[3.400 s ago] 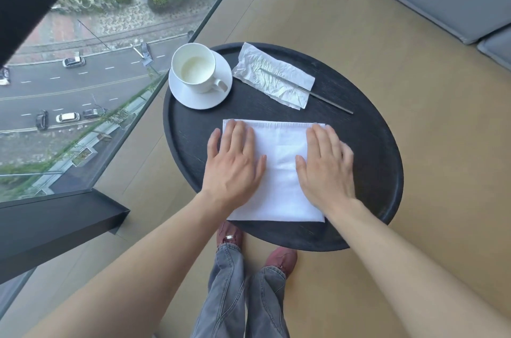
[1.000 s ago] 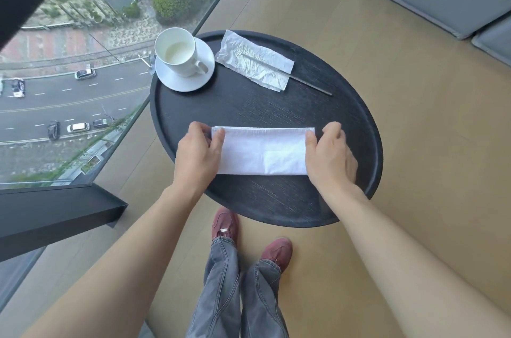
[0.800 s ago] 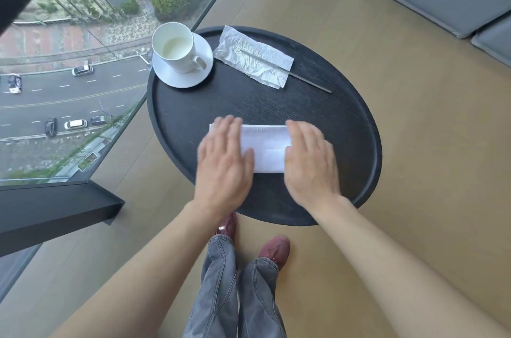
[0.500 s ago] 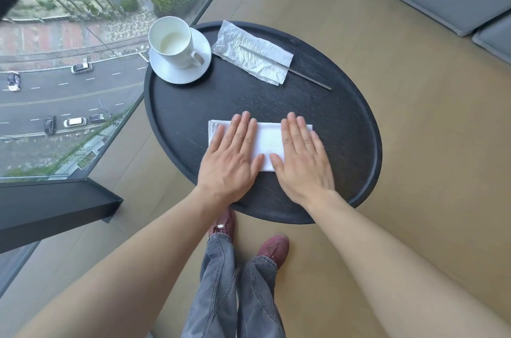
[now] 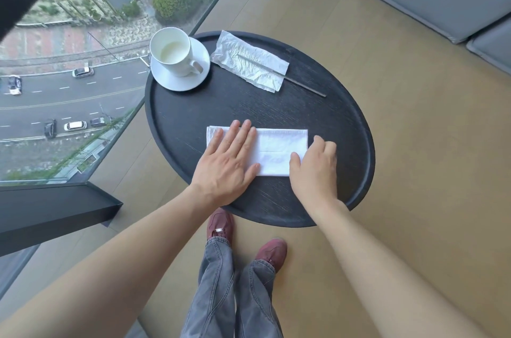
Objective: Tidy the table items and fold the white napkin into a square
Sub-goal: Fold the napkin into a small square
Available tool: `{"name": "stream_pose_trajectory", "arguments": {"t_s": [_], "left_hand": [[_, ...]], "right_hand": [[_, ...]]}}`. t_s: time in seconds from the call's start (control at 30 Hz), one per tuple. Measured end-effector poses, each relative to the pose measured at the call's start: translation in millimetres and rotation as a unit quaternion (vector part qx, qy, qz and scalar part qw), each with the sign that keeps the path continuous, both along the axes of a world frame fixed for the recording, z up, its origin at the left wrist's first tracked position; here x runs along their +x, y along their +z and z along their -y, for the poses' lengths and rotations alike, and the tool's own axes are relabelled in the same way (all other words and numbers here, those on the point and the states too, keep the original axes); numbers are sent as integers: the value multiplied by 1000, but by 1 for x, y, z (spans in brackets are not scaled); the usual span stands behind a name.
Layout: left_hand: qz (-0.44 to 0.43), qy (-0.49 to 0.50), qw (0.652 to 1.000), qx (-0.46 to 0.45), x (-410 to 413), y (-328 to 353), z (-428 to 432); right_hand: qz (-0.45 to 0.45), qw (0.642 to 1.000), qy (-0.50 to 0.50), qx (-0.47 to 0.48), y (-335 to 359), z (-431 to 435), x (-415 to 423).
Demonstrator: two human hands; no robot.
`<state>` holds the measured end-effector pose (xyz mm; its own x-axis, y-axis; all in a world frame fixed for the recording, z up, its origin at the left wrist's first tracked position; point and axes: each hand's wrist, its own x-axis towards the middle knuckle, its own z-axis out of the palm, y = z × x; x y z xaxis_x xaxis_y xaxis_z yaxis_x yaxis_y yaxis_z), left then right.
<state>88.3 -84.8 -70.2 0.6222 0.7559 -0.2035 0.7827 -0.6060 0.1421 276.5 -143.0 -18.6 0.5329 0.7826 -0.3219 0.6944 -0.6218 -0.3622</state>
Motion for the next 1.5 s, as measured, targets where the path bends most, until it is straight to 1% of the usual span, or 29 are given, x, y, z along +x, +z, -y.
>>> {"name": "stream_pose_trajectory", "arguments": {"t_s": [0.1,0.2,0.27,0.33,0.53,0.67,0.8,0.9,0.97,1.1,1.27,1.37,1.43,1.5], "left_hand": [[-6,3,1000,-11,0,-2,-1],[-3,6,1000,-15,0,-2,-1],[-1,9,1000,-10,3,-1,0],[-2,7,1000,-4,9,2,5],[18,8,1000,-14,48,3,23],[17,15,1000,-22,58,3,25],[37,2,999,-18,46,7,20],[46,20,999,12,21,11,12],[42,40,998,16,2,11,7],[15,74,997,-27,-15,6,3],[8,60,997,-50,-22,-1,1],[30,91,994,-58,-28,-2,2],[59,145,985,-66,-32,0,4],[105,200,972,-63,-30,7,9]], "right_hand": [[-93,991,-94,-18,2,-5,4],[-222,960,-171,-4,2,-6,15],[-294,938,-184,10,6,-3,22],[-328,929,-168,25,12,2,28],[-308,939,-127,82,21,21,49],[-293,946,-82,109,29,22,50],[-253,958,-34,130,38,17,33],[-218,963,2,155,46,12,11],[-199,965,32,168,49,7,-9],[-177,970,75,148,34,-2,-53],[-145,981,96,82,5,-7,-84],[-136,981,120,65,-4,-6,-86],[-156,976,144,55,-8,-4,-82],[-183,968,156,68,-6,0,-73]]}}
